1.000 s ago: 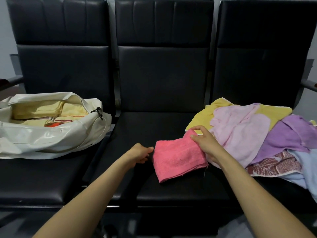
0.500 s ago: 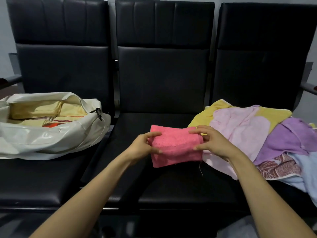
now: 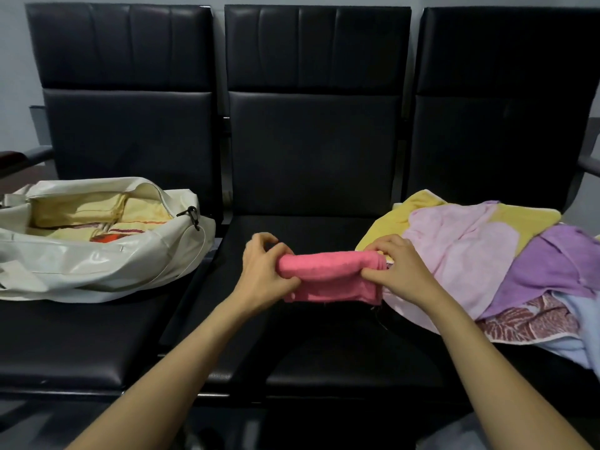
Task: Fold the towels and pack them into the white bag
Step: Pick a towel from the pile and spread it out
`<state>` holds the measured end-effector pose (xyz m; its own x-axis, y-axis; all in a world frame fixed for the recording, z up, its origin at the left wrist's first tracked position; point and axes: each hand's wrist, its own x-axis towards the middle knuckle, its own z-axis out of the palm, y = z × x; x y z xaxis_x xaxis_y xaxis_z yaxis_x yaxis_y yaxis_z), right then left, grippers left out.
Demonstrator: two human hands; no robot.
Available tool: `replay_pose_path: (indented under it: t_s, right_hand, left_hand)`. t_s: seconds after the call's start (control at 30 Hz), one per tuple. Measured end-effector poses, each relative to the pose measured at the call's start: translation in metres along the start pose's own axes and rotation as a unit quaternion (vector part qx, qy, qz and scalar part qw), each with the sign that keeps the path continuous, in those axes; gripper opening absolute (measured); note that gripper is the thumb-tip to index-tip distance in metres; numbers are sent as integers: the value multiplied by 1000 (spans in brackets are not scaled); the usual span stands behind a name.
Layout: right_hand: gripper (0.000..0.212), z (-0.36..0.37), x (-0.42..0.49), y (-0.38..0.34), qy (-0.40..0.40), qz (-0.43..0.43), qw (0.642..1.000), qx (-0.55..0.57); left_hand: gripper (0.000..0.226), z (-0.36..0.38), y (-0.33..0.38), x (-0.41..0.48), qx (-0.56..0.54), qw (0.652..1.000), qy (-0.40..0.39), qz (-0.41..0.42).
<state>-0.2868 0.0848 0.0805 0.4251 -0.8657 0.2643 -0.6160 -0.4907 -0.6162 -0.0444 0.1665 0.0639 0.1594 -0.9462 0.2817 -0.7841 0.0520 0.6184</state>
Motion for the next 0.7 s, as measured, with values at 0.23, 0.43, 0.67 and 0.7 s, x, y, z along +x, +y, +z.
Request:
replay_pose_path:
  t_s: [0.23,0.43,0.67,0.7]
  right_hand:
    - [22,12,6,-1,-54,117,933,336]
    - [36,34,13,0,-127,287,899,306]
    - [36,37,10,-5,-241,242,867,362]
    - [40,41,12,-8,-222,241,873,360]
  left_hand:
    - [29,-15,1,2,-369,899,-59,-230]
    - [21,-11,-15,0,-434,812,-260,-291]
    - [4,-22,-35,-1,-436,838,-158,-289]
    - [6,-26,-37,-1,-432,847,-137,-278]
